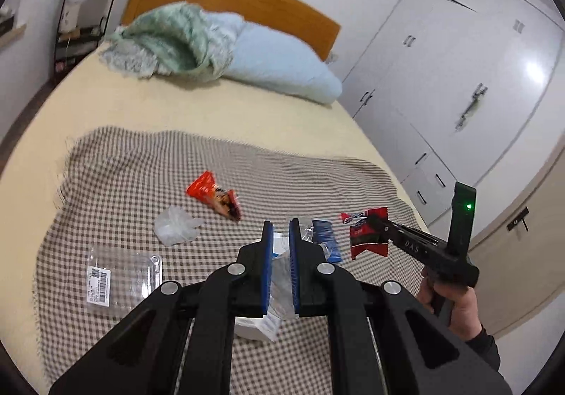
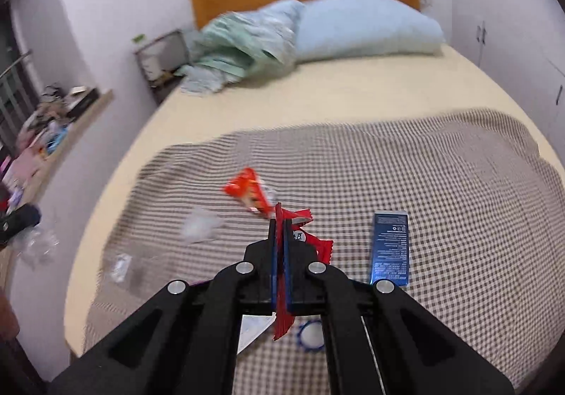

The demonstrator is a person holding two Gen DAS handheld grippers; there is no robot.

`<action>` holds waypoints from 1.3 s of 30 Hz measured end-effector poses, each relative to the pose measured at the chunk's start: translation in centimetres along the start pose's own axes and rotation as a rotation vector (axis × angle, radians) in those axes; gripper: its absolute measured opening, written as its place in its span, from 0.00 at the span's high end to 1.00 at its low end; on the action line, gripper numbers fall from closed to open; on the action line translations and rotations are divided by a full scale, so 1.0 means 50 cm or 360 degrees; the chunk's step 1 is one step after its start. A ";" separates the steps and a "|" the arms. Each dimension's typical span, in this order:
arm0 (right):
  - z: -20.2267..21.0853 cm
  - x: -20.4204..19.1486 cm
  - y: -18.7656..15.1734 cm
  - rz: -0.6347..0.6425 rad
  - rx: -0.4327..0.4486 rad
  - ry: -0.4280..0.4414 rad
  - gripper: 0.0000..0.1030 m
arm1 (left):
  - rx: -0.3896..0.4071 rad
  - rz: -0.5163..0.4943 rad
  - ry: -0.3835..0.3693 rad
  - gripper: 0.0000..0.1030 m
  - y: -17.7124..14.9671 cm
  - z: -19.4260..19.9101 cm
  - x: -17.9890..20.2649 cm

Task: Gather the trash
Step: 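Carry the red packet and clear plastic over the wastebasket with both tools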

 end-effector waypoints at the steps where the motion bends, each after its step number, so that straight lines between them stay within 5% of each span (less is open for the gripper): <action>1: 0.030 -0.015 0.000 0.0028 0.0021 -0.0004 0.98 | 0.0018 -0.0028 -0.0002 0.94 -0.007 0.021 0.020; 13: 0.270 0.009 -0.090 -0.0023 0.0183 -0.0052 0.98 | 0.0042 -0.0217 0.0055 0.94 -0.167 0.158 0.185; 25: 0.535 0.200 -0.337 -0.0172 0.0235 -0.0331 0.97 | -0.0063 -0.0434 -0.0093 0.94 -0.385 0.159 0.426; 31: 0.579 0.258 -0.517 -0.0256 0.0171 -0.0409 0.97 | -0.0238 -0.0550 -0.0165 0.94 -0.540 0.088 0.534; 35: 0.529 0.283 -0.694 -0.0368 0.0033 -0.0390 0.97 | -0.0393 -0.0662 -0.0207 0.94 -0.693 0.020 0.564; 39: 0.419 0.286 -0.924 -0.0558 -0.0191 -0.0225 0.97 | -0.0605 -0.0754 -0.0271 0.94 -0.873 -0.053 0.547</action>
Point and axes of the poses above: each gripper's, at about its wrist camera, not at the fingertips, and z roughly against the way its jaws point, x to its right, y to its top, the point moved 5 cm from there along -z, roughly the way its jaws point, and after that the axes turned 10 degrees about z, right-handed, at the moved point
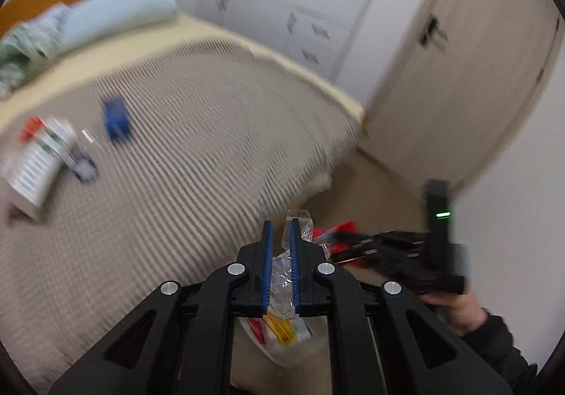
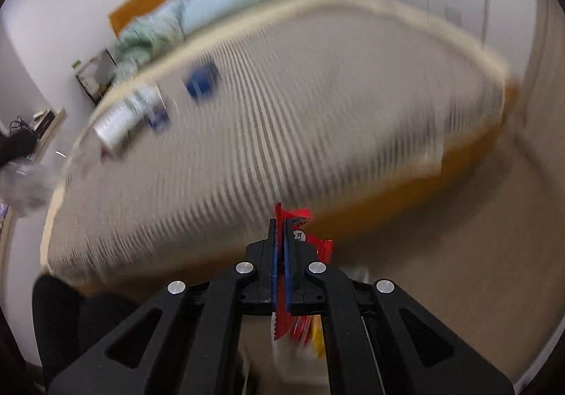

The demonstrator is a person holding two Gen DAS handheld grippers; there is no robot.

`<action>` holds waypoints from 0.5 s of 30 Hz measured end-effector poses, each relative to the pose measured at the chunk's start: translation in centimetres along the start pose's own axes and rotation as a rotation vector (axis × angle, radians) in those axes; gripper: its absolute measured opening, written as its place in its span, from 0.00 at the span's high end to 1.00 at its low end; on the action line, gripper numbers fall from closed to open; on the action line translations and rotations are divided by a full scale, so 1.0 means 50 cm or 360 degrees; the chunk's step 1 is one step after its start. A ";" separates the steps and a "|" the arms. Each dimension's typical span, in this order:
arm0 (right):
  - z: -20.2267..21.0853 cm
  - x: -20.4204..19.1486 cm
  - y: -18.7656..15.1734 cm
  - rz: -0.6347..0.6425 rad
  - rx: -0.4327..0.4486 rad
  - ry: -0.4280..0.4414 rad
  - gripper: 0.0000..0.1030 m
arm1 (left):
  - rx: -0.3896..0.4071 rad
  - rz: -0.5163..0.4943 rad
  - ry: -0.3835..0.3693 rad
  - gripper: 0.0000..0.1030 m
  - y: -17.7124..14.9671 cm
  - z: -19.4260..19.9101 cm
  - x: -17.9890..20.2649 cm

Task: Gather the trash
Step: 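Carry the red packet and clear plastic over the wastebasket with both tools, then open both grippers to drop the packet and plastic into the wastebasket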

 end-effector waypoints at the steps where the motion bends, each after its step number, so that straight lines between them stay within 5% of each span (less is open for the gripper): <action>1: -0.040 0.013 -0.051 -0.0044 -0.0079 0.0017 0.97 | -0.0070 -0.0009 -0.0017 0.94 -0.038 -0.042 0.003; 7: -0.261 0.042 -0.351 -0.0280 -0.0535 0.0067 0.97 | -0.0439 -0.0068 0.0038 0.94 -0.228 -0.238 -0.011; 11: -0.349 0.022 -0.435 -0.0293 -0.0652 0.0128 0.97 | -0.0580 -0.0054 0.0089 0.93 -0.293 -0.309 -0.039; 12: -0.369 0.022 -0.449 -0.0282 -0.0689 0.0106 0.83 | -0.0604 -0.0032 0.0091 0.93 -0.300 -0.318 -0.050; 13: -0.399 0.026 -0.469 -0.0299 -0.0772 0.0086 0.44 | -0.0628 -0.0018 0.0100 0.93 -0.309 -0.329 -0.060; 14: -0.413 0.031 -0.485 -0.0327 -0.0833 0.0086 0.34 | -0.0649 -0.0018 0.0109 0.93 -0.316 -0.339 -0.066; 15: -0.425 0.037 -0.501 -0.0380 -0.0862 0.0108 0.34 | -0.0661 -0.0019 0.0115 0.93 -0.323 -0.346 -0.071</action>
Point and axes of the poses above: each gripper's, at about its wrist camera, not at the fingertips, and z roughly against the way its jaws point, x to its right, y to its top, the point moved 5 cm from there along -z, roughly the way its jaws point, and after that the axes turned 10 degrees about z, right-handed, at the moved point
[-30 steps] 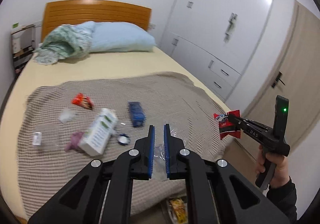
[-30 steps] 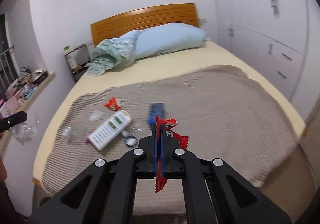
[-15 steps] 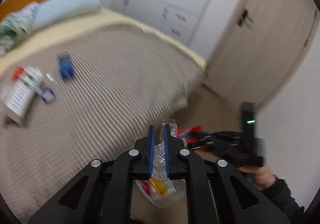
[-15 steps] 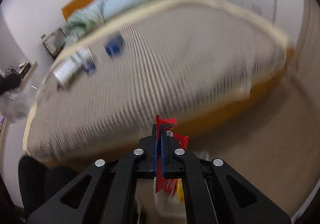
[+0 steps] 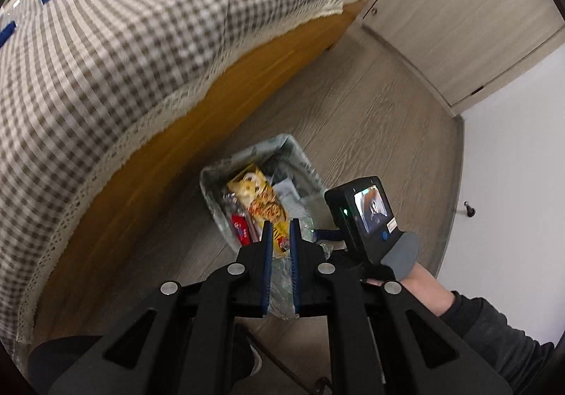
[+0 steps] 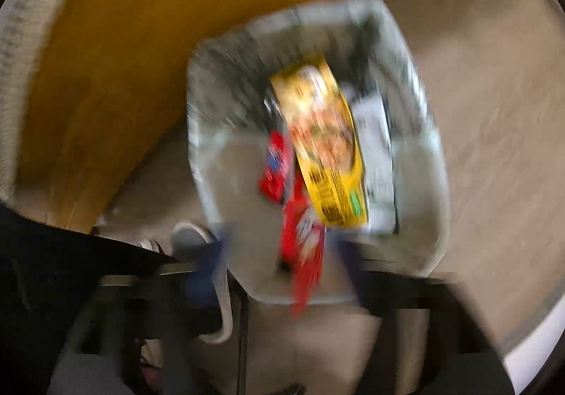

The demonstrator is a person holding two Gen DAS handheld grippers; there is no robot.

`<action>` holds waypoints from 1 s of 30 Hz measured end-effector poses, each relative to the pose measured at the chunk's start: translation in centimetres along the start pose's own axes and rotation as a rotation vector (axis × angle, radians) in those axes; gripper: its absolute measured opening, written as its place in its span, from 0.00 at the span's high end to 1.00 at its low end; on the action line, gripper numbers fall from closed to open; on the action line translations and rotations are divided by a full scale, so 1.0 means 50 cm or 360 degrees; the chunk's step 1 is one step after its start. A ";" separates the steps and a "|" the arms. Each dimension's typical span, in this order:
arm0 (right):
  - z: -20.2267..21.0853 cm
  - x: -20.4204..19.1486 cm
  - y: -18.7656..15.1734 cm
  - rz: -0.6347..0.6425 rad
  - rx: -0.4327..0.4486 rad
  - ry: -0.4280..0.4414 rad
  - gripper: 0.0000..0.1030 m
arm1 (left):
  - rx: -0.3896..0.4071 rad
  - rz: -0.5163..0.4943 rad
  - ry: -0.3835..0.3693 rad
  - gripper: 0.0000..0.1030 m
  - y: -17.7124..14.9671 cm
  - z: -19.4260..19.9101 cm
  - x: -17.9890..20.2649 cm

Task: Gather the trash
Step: 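Open both grippers to drop the packet and plastic into the wastebasket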

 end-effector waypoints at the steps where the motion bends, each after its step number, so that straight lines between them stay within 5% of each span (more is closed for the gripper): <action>1: -0.008 0.009 -0.007 -0.0018 0.0000 0.0040 0.34 | -0.0019 0.0000 0.0004 0.93 -0.002 -0.011 -0.003; 13: 0.187 0.150 -0.079 -0.0457 0.0420 -0.0153 0.34 | -0.0341 -0.0057 0.0075 0.93 0.002 -0.209 0.024; 24: 0.181 0.208 -0.152 -0.0669 0.0386 -0.0149 0.34 | -0.0538 -0.0092 0.0103 0.91 -0.010 -0.363 0.071; 26: 0.182 0.207 -0.151 -0.0669 0.0389 -0.0138 0.34 | -0.0562 -0.0099 0.0163 0.76 -0.019 -0.394 0.068; 27: 0.182 0.201 -0.149 -0.0659 0.0387 -0.0134 0.34 | -0.0580 -0.0113 0.0215 0.53 -0.027 -0.413 0.061; 30: 0.182 0.190 -0.142 -0.0619 0.0389 -0.0132 0.34 | -0.0662 -0.0129 0.0259 0.47 -0.046 -0.444 0.034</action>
Point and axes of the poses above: each gripper's, at about its wrist camera, not at the fingertips, and z roughly against the way its jaws point, x to its right, y to its top, the point moved 5 cm from there along -z, roughly the way its jaws point, and after that the axes turned 10 degrees about z, right-handed, at the moved point
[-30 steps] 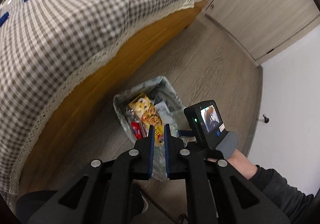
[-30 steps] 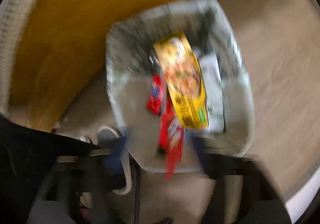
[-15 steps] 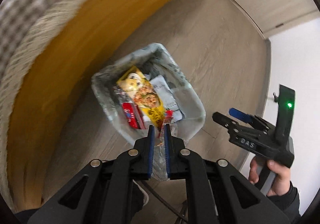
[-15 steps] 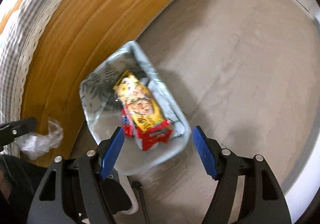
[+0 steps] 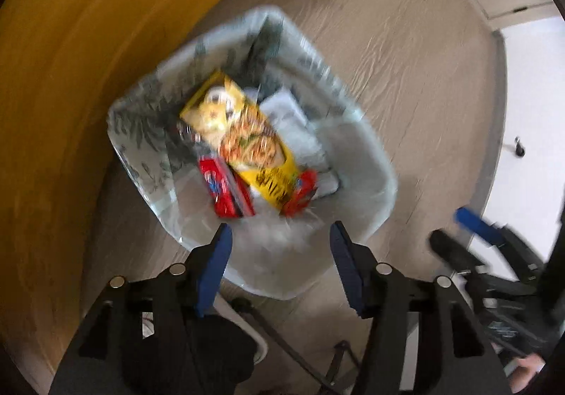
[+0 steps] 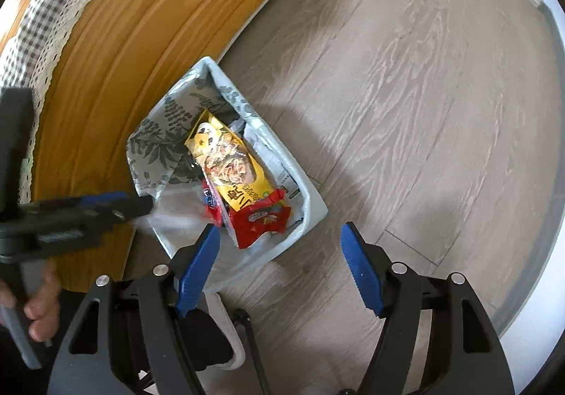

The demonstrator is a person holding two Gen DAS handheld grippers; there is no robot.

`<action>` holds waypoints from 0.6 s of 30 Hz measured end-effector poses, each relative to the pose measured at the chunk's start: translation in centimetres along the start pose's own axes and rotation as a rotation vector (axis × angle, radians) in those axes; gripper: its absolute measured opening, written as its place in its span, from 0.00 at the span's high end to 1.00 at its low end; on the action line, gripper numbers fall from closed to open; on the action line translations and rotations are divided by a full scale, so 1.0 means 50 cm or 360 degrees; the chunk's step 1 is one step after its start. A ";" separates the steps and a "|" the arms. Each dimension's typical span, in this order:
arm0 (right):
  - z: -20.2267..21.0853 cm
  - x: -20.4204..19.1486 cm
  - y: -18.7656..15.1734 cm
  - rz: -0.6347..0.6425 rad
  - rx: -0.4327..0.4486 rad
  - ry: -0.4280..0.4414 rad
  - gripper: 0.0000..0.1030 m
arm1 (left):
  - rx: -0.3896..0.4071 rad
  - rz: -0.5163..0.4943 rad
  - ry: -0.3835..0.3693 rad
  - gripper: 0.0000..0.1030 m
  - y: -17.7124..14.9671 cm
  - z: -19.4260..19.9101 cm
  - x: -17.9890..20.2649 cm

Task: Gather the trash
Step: 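Open both grippers to drop the packet and plastic into the wastebasket, then move both tools back over the bed toward the red wrapper and plastic bag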

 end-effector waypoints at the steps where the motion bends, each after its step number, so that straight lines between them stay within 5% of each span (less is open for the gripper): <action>1: -0.001 -0.004 0.000 0.0006 -0.0001 0.0003 0.34 | -0.0027 0.0028 0.0044 0.47 0.000 -0.012 -0.016; 5: -0.012 -0.022 -0.002 0.0038 -0.0028 0.0018 0.34 | -0.0017 0.0131 0.0080 0.47 0.007 -0.005 -0.051; 10: -0.023 -0.046 -0.006 0.0082 -0.0044 0.0003 0.34 | 0.0106 0.0050 0.0227 0.42 -0.009 0.047 -0.051; 15: -0.033 -0.063 -0.018 0.0123 -0.0096 -0.0026 0.34 | 0.0264 0.0011 0.0156 0.36 -0.034 0.127 -0.047; 18: -0.036 -0.075 -0.019 0.0147 -0.0142 -0.0096 0.34 | 0.0340 0.0129 0.0089 0.34 -0.039 0.177 -0.068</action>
Point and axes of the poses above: each gripper's, at about its wrist camera, not at the fingertips, and z roughly against the way its jaws point, x to its right, y to its top, the point moved 5 cm from there along -z, roughly the way its jaws point, and after that the axes turned 10 degrees about z, right-handed, at the moved point
